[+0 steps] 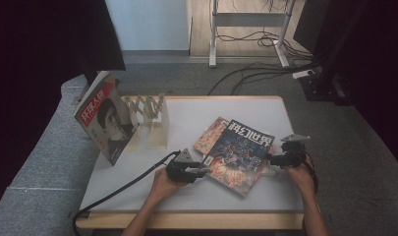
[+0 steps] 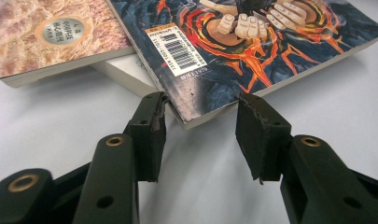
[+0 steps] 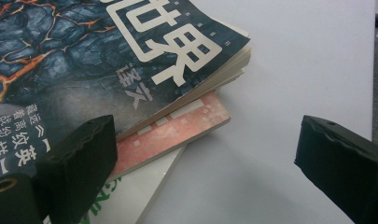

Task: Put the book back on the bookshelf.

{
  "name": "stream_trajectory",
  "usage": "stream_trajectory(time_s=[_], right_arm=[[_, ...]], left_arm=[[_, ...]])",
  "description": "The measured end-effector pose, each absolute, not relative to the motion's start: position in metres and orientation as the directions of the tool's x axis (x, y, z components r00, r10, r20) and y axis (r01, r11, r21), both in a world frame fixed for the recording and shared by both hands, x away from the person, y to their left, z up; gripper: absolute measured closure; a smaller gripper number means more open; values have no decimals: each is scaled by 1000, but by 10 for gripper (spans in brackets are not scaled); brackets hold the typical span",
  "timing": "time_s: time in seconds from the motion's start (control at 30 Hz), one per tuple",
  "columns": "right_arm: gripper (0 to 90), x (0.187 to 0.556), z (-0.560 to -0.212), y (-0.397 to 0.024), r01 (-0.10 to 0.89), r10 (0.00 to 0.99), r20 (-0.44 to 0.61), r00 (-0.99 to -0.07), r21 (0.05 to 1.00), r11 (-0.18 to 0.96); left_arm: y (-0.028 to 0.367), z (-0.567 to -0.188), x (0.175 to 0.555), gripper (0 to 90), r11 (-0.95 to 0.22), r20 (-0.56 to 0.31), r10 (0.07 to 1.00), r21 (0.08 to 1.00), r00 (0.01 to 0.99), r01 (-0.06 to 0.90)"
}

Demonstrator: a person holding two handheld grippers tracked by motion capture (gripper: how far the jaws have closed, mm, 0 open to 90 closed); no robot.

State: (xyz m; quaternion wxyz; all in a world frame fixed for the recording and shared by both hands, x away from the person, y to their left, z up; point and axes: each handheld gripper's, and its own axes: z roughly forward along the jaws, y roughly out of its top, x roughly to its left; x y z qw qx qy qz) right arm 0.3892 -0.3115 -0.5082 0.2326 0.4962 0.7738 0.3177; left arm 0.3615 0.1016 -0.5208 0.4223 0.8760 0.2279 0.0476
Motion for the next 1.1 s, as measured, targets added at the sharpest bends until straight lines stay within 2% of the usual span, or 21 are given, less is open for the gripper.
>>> stream_trajectory(time_s=[0.4,0.7,0.83,0.93,1.1], right_arm=[[54,393,-509,-319,627,923,-48,-383,720,297],[56,390,-507,-323,627,923,-52,-380,719,299],[55,389,-505,-323,624,922,-51,-383,722,299],[55,390,-504,-321,619,919,-51,-391,724,304],[55,391,-502,-316,614,915,-52,-400,726,310]], left_arm=[[94,-518,367,526,-548,-85,440,763,894,343],[105,-501,374,316,-538,-22,508,773,861,337],[106,-499,378,271,-508,-18,543,789,839,346],[106,-502,382,273,-508,-15,553,787,833,351],[105,-506,386,347,-495,1,592,790,806,363]])
